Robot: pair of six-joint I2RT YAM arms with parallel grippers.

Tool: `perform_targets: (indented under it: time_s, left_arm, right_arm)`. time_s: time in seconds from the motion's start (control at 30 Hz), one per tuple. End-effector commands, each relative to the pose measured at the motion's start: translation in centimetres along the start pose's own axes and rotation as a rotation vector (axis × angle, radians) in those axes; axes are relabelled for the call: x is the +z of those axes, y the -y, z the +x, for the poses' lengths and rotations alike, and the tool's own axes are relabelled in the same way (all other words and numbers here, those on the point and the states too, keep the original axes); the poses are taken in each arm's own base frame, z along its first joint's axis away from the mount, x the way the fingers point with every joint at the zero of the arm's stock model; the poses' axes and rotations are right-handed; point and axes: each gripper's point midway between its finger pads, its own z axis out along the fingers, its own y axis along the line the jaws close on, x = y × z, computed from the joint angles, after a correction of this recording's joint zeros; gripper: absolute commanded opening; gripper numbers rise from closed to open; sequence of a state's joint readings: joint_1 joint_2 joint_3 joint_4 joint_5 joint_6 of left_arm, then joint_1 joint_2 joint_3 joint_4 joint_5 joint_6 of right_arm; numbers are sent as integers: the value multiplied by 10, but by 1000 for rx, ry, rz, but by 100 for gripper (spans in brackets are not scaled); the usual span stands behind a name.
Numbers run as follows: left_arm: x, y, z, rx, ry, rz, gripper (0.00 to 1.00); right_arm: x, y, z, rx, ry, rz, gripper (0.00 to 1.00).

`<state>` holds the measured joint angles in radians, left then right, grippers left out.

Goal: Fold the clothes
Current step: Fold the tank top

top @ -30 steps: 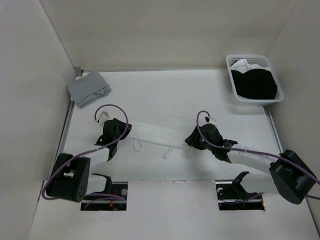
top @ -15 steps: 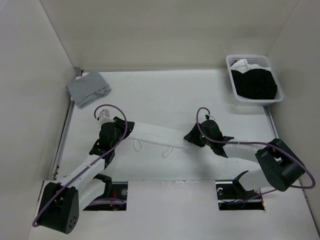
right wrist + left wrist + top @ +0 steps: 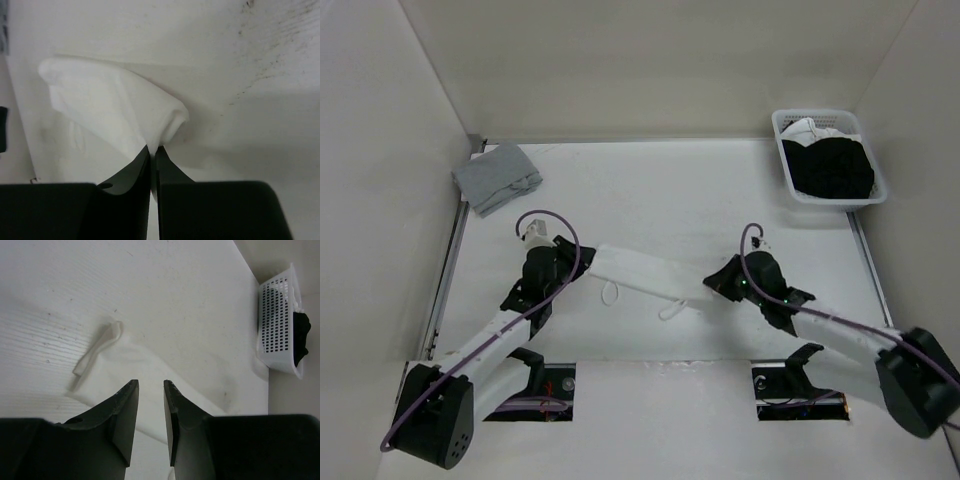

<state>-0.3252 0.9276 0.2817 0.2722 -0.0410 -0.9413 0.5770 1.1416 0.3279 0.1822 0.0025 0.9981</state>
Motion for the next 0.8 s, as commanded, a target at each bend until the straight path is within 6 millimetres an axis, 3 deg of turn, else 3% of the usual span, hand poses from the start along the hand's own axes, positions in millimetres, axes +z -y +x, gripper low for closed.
perform_targets:
  time_s: [0.0,0.17,0.27,0.4,0.6,0.77]
  left_arm:
    - [-1,30,-5,15,9,82,26]
    - [-2,39,6,9,-18,107,26]
    - [-4,44,7,0,-17,124,26]
    - [-9,49,5,-1,-13,149,26]
    - [-13,48,10,0,-29,167,27]
    - [-13,42,10,-7,-32,170,27]
  right_arm:
    - [-32,3,-15,-24,66,35,9]
    - [-78,-21,-30,-64,84,19,9]
    - [-84,-45,-34,-90,67,1,9]
    - [-67,-78,-39,-138,31,22,9]
    - [-18,-112,-48,-163,-11,83,7]
    - [25,-133,-35,-177,-81,122,6]
